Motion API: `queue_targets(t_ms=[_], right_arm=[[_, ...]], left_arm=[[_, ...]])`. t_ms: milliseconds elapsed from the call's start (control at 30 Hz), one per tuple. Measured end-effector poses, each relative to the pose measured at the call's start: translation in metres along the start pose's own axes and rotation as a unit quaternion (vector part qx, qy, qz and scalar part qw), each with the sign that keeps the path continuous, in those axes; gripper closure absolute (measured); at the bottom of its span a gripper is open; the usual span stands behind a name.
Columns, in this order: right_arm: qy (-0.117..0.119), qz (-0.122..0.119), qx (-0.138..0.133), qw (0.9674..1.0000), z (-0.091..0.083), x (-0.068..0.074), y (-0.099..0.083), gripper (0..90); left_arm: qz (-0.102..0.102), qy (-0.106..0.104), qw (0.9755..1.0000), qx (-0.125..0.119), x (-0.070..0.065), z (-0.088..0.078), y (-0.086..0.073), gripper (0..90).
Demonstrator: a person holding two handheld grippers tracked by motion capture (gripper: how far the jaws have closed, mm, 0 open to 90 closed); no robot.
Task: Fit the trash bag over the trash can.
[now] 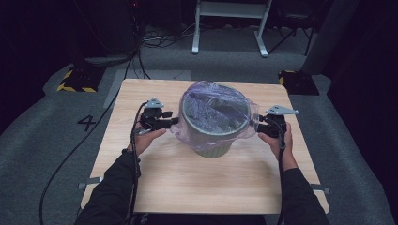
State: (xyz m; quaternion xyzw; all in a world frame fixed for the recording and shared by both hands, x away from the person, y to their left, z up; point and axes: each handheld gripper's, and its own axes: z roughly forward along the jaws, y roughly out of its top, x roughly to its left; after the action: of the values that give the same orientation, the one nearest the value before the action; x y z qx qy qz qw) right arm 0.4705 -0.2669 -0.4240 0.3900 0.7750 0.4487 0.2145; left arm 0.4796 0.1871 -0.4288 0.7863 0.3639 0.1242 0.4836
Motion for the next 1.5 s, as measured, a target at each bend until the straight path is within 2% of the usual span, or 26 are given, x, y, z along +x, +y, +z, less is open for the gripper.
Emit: queue_targets(t_ms=[67,100,133,300,367,433,467,500,533,567,667,700,800,833,900,967,1067,1100,1167,1200,1233,1267,1300,1400,1433,1500], right_arm=[[-0.003,0.0,-0.002,1.0,-0.009,-0.004,0.002,43.5],[-0.005,-0.001,-0.003,1.0,-0.013,-0.006,0.003,41.1],[-0.009,0.0,-0.005,0.9999,-0.018,-0.008,0.003,39.0],[-0.031,0.023,-0.025,0.9989,-0.042,-0.024,0.004,35.8],[-0.033,0.03,-0.038,0.9983,-0.052,-0.028,0.006,34.5],[-0.03,0.03,-0.051,0.9978,-0.059,-0.028,0.009,34.3],[-0.03,0.03,-0.051,0.9978,-0.059,-0.028,0.009,34.3],[-0.03,0.019,-0.059,0.9976,-0.064,-0.026,0.015,33.2],[-0.03,0.019,-0.059,0.9976,-0.064,-0.026,0.015,33.2],[-0.016,0.014,-0.066,0.9976,-0.066,-0.022,0.023,31.9],[-0.007,0.0,-0.07,0.9975,-0.067,-0.018,0.032,30.9],[0.007,-0.004,-0.084,0.9964,-0.067,-0.015,0.042,30.7],[0.019,-0.01,-0.091,0.9956,-0.066,-0.012,0.052,30.5],[0.027,-0.027,-0.084,0.9957,-0.059,-0.007,0.062,30.5],[0.032,-0.033,-0.082,0.9956,-0.057,-0.006,0.066,30.8],[0.041,-0.051,-0.071,0.9953,-0.045,-0.001,0.077,36.0],[0.053,-0.06,-0.063,0.9948,-0.035,0.001,0.083,52.6],[0.053,-0.06,-0.063,0.9948,-0.035,0.001,0.083,52.6],[0.062,-0.055,-0.063,0.9945,-0.03,0.0,0.085,63.2],[0.06,-0.05,-0.054,0.9955,-0.026,-0.002,0.087,72.4],[0.055,-0.05,-0.05,0.9959,-0.024,-0.002,0.087,76.8],[0.055,-0.05,-0.05,0.9959,-0.024,-0.002,0.087,76.8],[0.049,-0.05,-0.046,0.9965,-0.021,-0.001,0.087,84.7],[0.037,-0.046,-0.045,0.9972,-0.018,-0.001,0.087,88.1],[0.025,-0.038,-0.044,0.998,-0.014,-0.002,0.086,90.0],[0.016,-0.025,-0.044,0.9986,-0.009,-0.005,0.085,90.0]], left_arm=[[-0.002,-0.004,0.9998,-0.02,0.003,-0.011,0.001,45.0],[-0.002,-0.004,0.9998,-0.02,0.003,-0.011,0.001,41.7],[-0.006,-0.009,0.9993,-0.036,0.005,-0.022,0.002,40.1],[-0.002,-0.015,0.9982,-0.057,0.007,-0.042,0.004,31.3],[-0.007,-0.017,0.9972,-0.073,0.008,-0.048,0.004,29.0],[-0.001,-0.012,0.9969,-0.078,0.006,-0.053,0.007,27.8],[-0.001,-0.012,0.9969,-0.078,0.006,-0.053,0.007,27.6],[0.016,-0.012,0.9966,-0.08,0.002,-0.054,0.011,27.6],[0.016,-0.012,0.9966,-0.08,0.002,-0.054,0.011,27.5],[0.024,-0.018,0.9967,-0.076,-0.002,-0.052,0.018,27.3],[0.035,-0.02,0.9964,-0.075,-0.007,-0.047,0.024,29.8],[0.042,-0.017,0.9967,-0.068,-0.009,-0.038,0.03,31.6],[0.045,-0.016,0.9973,-0.055,-0.009,-0.03,0.037,32.2],[0.045,-0.021,0.9972,-0.056,-0.009,-0.025,0.044,34.3],[0.045,-0.024,0.9971,-0.056,-0.009,-0.023,0.048,34.9],[0.047,-0.022,0.9969,-0.06,-0.01,-0.019,0.055,38.0],[0.037,-0.011,0.9975,-0.059,-0.007,-0.009,0.064,41.5],[0.037,-0.011,0.9975,-0.059,-0.007,-0.009,0.064,43.1],[0.034,-0.012,0.9978,-0.056,-0.004,-0.003,0.065,44.7],[0.032,-0.01,0.998,-0.054,-0.003,-0.001,0.066,51.6],[0.034,-0.011,0.9981,-0.05,-0.002,0.002,0.066,56.1],[0.034,-0.012,0.9982,-0.048,-0.001,0.004,0.066,56.1],[0.042,-0.013,0.9982,-0.042,-0.001,0.009,0.066,63.5],[0.047,-0.013,0.9981,-0.037,-0.002,0.013,0.068,74.6],[0.056,-0.004,0.9977,-0.038,-0.005,0.017,0.07,78.7],[0.052,0.006,0.9981,-0.033,-0.006,0.022,0.072,81.5]])
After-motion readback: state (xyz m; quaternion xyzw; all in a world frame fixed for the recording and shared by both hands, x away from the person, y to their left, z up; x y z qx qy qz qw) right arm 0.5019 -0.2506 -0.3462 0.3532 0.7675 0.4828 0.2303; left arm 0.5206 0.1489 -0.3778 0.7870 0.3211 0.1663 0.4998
